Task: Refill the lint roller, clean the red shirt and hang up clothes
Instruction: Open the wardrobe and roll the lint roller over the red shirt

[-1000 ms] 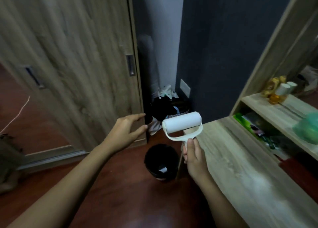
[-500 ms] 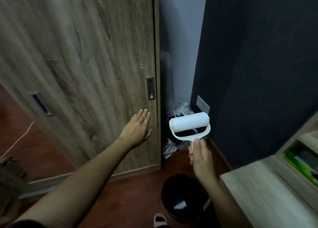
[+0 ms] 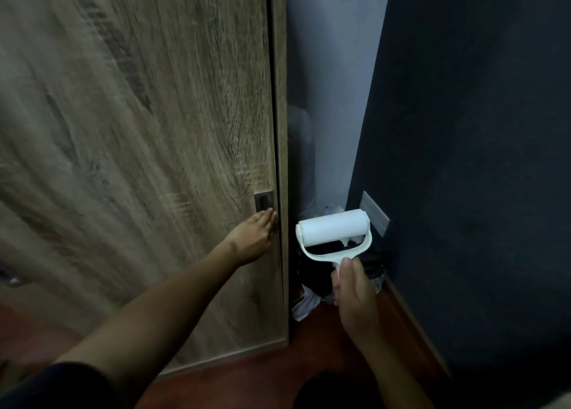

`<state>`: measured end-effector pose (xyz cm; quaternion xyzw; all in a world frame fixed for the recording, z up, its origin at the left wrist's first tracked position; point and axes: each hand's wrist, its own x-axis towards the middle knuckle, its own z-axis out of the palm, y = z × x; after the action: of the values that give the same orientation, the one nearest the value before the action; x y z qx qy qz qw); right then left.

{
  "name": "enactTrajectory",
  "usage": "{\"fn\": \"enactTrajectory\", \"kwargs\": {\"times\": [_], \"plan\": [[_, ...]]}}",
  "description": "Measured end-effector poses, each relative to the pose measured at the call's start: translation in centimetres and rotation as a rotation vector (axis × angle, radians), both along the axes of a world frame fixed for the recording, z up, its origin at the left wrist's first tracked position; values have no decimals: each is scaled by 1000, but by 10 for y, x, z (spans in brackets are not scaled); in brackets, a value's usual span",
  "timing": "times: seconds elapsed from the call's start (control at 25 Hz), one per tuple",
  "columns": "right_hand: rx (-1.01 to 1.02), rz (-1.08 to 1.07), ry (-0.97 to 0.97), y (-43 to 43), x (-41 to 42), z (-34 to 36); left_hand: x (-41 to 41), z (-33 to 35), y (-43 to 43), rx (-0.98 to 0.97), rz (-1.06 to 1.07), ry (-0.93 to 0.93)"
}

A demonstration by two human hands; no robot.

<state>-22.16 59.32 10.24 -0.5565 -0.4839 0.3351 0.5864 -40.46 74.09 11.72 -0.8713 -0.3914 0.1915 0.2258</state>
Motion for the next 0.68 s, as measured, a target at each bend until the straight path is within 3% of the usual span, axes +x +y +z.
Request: {"fn": "enactTrajectory", "kwargs": {"times": [0.24,0.48,0.68], "plan": [[-3,-3,-27,25,-9,9,-6,4,25,15,-130,181],[2,24,26,41,-30,13,-14,2,38,82,-262,75],[0,13,59,45,-72,20,-57,-1,40,156,-305,143]]}}
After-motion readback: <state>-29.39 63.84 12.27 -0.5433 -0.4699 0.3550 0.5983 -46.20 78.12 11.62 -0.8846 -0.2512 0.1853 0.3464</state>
